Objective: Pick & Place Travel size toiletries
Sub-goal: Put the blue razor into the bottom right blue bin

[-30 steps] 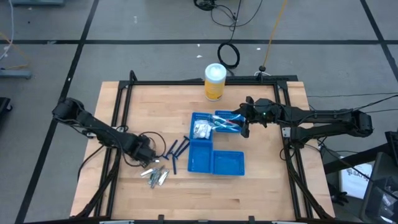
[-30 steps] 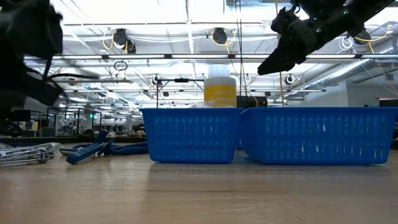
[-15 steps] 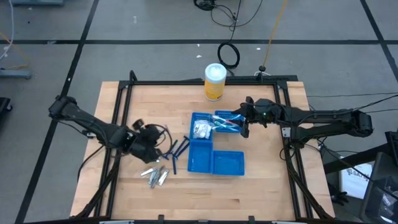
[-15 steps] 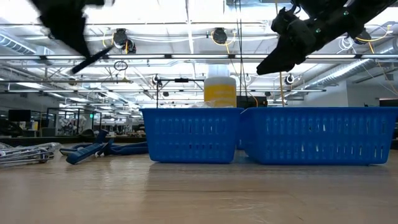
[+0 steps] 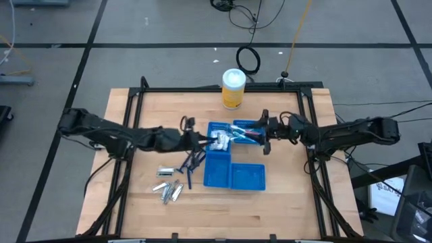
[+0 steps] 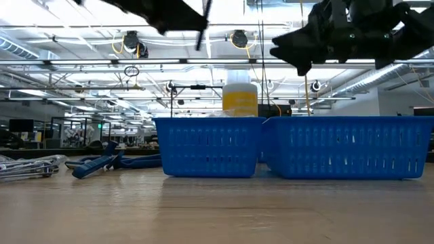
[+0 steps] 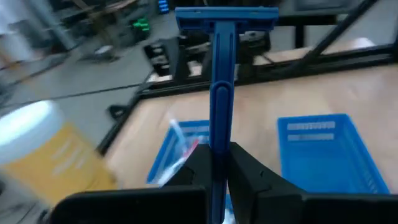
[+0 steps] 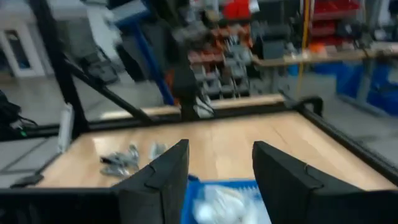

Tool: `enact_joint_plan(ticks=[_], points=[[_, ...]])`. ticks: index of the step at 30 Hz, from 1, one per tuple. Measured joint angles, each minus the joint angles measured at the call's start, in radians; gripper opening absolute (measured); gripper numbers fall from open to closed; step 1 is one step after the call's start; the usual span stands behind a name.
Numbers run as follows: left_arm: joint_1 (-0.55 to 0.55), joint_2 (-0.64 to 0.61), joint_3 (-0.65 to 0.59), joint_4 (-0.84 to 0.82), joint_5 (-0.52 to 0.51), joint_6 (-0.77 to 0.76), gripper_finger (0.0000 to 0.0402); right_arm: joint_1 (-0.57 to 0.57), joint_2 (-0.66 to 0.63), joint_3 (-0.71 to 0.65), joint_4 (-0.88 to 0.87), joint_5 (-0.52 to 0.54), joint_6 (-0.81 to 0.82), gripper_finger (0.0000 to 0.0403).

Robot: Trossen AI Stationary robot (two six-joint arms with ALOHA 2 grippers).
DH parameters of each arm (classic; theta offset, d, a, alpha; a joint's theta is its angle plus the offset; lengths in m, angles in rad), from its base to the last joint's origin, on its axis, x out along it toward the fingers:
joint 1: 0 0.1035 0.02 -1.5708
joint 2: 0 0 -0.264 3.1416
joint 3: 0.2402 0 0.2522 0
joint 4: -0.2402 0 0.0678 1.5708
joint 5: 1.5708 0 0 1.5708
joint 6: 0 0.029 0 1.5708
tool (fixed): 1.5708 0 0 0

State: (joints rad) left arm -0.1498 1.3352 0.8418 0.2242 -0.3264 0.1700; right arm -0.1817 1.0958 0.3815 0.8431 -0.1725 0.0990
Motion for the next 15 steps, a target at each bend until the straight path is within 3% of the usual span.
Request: enact_joint_plan(ticks=[7,15], points=[[0.132,0.192,0.000,0.306,0.281,0.024,0.0007,0.063,0.164,0.048,0.161,0.046,-0.022,0.0184],[0.179,0.288,0.001,0.418,0.309,-0.011,0.0010,0.086,0.301,0.167,0.177,0.039,-0.033,0.0217]])
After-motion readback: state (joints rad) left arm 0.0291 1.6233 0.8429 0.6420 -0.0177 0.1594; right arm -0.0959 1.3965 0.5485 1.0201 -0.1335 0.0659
